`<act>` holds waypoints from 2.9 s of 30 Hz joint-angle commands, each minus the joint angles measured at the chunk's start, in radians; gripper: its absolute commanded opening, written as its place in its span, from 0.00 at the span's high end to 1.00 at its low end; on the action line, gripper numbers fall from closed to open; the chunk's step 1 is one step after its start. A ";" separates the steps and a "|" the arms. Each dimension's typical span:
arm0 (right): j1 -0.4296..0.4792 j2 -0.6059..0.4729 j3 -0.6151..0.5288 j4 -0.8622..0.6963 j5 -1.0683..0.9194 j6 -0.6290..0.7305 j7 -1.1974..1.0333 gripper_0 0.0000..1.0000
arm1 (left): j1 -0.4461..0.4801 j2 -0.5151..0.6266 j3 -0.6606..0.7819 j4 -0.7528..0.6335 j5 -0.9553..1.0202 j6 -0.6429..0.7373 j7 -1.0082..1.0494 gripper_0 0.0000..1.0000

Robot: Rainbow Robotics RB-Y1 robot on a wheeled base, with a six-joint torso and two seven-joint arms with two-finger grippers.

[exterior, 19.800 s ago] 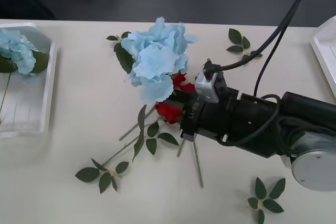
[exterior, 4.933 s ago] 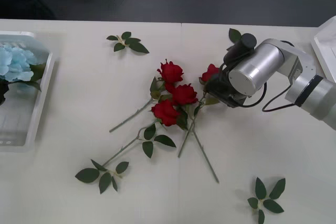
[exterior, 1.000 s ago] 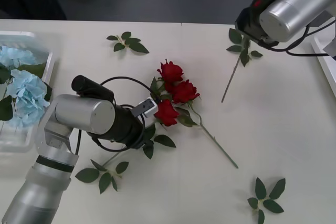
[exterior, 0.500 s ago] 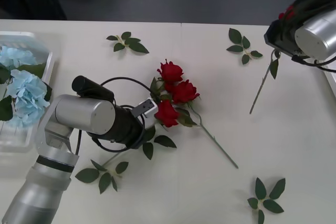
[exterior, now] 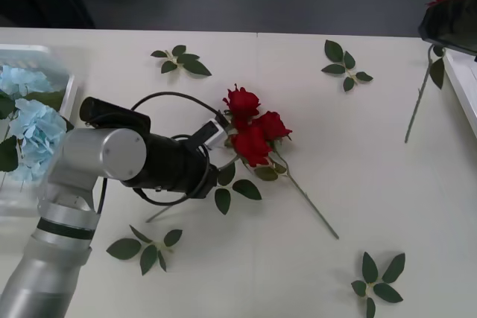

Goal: Put the red flowers into the right box and the blue flowers into the left box

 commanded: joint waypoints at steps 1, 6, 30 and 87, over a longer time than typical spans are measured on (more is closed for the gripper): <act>0.004 -0.081 0.000 0.039 -0.020 -0.029 0.149 1.00 | -0.020 0.079 0.044 -0.091 0.108 -0.002 -0.075 1.00; 0.027 -0.126 -0.023 0.075 -0.020 -0.061 0.268 1.00 | -0.008 0.174 0.106 -0.133 0.263 -0.001 -0.077 1.00; 0.075 -0.213 -0.072 0.313 0.118 -0.417 0.519 1.00 | 0.101 0.203 0.461 -0.202 0.969 0.004 -0.195 1.00; 0.138 -0.201 -0.002 0.393 0.316 -0.319 0.620 0.41 | -0.112 -0.052 0.232 -0.057 1.139 0.324 -0.469 1.00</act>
